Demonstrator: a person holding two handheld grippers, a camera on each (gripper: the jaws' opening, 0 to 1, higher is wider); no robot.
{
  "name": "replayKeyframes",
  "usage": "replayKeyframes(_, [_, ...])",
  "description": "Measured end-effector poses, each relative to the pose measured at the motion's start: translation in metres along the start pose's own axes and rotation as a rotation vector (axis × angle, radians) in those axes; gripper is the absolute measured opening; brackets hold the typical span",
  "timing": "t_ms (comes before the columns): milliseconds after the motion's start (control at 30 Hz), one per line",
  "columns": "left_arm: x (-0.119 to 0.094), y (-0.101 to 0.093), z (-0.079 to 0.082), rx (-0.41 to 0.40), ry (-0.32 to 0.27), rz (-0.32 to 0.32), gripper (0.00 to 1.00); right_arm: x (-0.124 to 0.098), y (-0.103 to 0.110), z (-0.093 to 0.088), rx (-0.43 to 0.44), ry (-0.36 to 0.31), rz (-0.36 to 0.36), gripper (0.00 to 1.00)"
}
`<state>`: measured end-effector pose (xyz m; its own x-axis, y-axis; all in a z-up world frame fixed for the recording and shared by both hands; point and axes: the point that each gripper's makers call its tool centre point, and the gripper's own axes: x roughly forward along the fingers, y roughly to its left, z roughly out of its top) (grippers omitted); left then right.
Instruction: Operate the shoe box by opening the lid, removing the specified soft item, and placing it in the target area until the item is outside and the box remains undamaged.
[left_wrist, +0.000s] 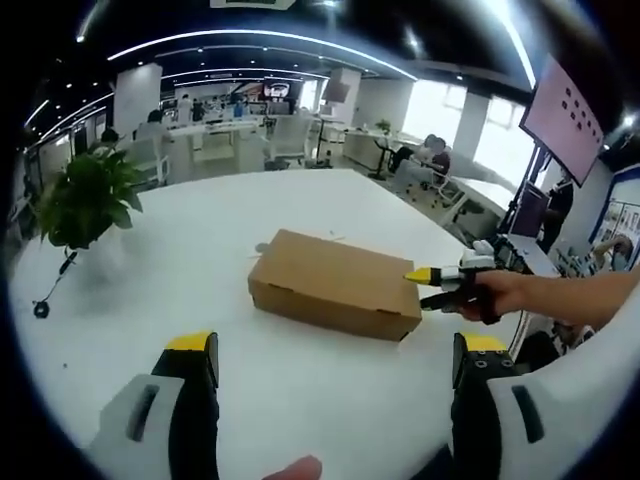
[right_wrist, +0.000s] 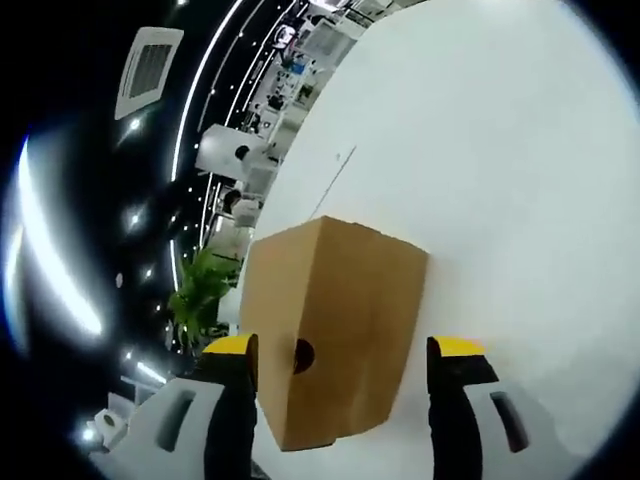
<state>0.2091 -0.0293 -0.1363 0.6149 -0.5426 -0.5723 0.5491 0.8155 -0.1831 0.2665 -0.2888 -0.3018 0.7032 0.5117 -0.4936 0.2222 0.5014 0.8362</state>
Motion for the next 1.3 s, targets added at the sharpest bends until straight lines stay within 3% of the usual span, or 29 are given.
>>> replayKeyframes(233, [-0.002,0.001,0.005,-0.038,-0.02,-0.003,0.99,0.014,-0.023,0.009,0.026,0.015,0.0,0.59])
replayKeyframes(600, [-0.002,0.002,0.002,-0.045,-0.011,-0.002,0.99,0.021,-0.028,0.011,0.019,0.02,0.015,0.59])
replayKeyframes(1000, [-0.002,0.0,0.004,-0.063,-0.019,-0.014,0.99,0.016,-0.012,-0.002,0.055,0.039,0.072,0.5])
replayKeyframes(1300, [-0.002,-0.002,0.005,-0.072,-0.026,-0.02,0.99,0.013,-0.006,-0.007,0.056,0.039,0.077,0.5])
